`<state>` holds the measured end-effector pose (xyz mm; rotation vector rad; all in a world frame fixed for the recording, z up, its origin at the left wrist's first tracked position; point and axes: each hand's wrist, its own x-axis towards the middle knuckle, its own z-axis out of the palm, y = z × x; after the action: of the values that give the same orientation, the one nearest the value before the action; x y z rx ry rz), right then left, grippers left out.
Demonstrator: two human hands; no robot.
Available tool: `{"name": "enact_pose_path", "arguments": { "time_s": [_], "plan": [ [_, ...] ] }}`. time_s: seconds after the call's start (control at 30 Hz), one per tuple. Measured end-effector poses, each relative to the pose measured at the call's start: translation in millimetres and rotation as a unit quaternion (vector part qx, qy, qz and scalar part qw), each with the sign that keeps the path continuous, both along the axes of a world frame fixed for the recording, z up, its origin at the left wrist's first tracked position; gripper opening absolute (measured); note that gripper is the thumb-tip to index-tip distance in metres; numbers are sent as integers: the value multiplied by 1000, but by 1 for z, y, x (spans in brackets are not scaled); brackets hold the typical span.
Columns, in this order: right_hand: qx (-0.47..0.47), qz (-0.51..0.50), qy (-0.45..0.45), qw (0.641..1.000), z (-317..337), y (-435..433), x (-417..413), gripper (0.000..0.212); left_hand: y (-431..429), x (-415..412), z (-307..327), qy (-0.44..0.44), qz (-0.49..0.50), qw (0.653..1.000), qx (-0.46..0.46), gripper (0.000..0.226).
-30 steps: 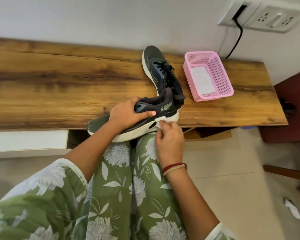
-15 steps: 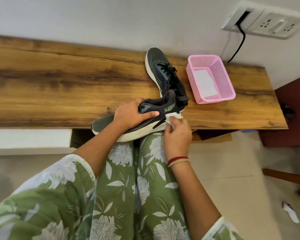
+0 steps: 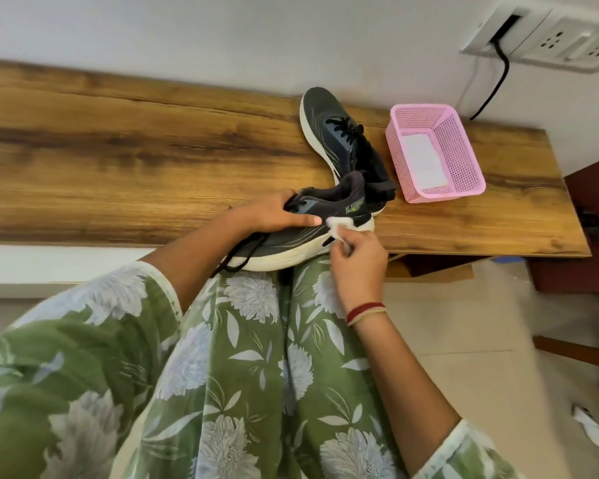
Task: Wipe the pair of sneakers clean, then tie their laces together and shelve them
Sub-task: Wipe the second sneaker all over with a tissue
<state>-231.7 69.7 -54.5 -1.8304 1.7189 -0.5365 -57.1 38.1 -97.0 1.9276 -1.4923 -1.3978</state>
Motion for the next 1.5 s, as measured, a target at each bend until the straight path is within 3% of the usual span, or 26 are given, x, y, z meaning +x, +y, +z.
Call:
{"name": "enact_pose_path", "arguments": {
  "time_s": [0.17,0.27,0.3,0.37,0.43,0.5,0.67,0.8,0.9,1.0,1.17,1.27,1.37,1.43,1.5],
  "plan": [
    [-103,166,118,974,-4,56,43,13,-3,-1,-7,7,-1,1000,-20,65],
    [-24,236,47,970,1,69,44,24,-2,0,-9,14,1,1000,-23,65],
    [6,236,15,972,4,68,40,26,-2,0,-10,20,3,1000,-21,64],
    [-19,168,-19,985,6,55,26,25,-3,0,-11,25,3,1000,-18,65],
    [-71,72,-10,995,2,35,11,24,-3,1,-12,24,7,1000,-18,68],
    [-83,64,24,994,-2,27,7,24,-2,1,-13,21,8,1000,-16,68],
    [-130,190,80,970,-14,62,24,26,-2,-1,-11,17,6,1000,-11,73],
    [-126,317,64,938,-8,73,26,19,-1,-2,-11,2,8,1000,-21,67],
    [-141,175,17,974,-5,44,11,23,-1,-3,-11,3,15,1000,-25,62],
    [-102,60,52,992,-5,15,2,22,-2,-2,-14,10,16,1000,-19,69],
    [-69,85,63,992,-12,51,32,20,-6,-2,-13,9,14,1000,-2,69],
    [-121,172,91,973,-10,76,48,17,-8,-2,-14,8,9,1000,16,68],
    [-48,274,24,960,-4,88,57,18,-8,-3,-13,5,8,1000,18,74],
    [-4,230,-33,973,3,79,46,22,-8,-3,-12,-3,6,1000,13,74],
    [-31,130,-45,990,6,55,27,24,-7,-2,-12,-3,7,1000,7,74]
  ]
}}
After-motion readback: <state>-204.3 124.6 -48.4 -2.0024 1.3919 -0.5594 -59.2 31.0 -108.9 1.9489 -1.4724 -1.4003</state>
